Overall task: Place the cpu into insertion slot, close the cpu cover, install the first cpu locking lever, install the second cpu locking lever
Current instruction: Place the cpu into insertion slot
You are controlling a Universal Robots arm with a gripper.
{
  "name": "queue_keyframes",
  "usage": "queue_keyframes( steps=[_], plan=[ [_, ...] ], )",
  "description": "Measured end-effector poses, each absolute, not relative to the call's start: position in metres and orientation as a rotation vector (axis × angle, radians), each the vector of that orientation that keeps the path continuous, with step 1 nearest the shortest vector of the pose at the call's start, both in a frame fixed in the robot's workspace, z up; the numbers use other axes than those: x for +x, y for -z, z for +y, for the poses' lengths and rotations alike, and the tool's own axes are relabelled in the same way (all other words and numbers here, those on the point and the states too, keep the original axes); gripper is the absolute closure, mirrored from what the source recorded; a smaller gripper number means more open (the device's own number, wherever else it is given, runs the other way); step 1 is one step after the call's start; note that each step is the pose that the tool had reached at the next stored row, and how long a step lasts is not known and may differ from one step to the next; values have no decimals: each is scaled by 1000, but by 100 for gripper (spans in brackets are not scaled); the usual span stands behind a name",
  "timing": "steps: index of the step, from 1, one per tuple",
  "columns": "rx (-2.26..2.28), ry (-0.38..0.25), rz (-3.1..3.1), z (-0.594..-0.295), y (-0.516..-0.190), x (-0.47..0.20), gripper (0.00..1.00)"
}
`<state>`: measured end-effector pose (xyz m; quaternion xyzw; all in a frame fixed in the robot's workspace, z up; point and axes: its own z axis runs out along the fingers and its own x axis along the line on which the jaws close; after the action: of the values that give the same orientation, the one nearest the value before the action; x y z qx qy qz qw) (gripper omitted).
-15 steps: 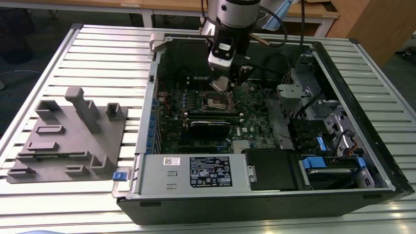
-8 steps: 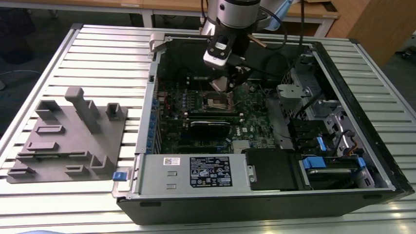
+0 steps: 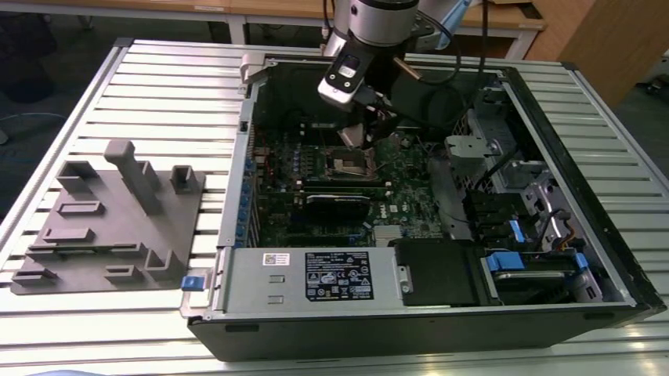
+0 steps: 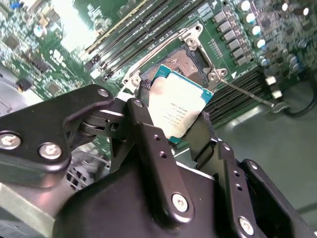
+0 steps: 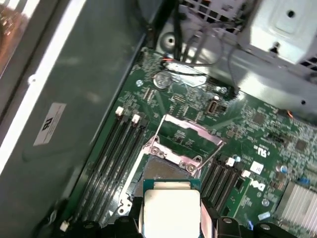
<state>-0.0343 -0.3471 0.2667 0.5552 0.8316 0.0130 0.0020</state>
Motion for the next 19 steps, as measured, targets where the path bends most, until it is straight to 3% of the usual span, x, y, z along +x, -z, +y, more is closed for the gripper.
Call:
queue_keyframes(
  steps=[19],
  plan=[
    [2158,-39,2272,-347,-264,-34,46]
  ],
)
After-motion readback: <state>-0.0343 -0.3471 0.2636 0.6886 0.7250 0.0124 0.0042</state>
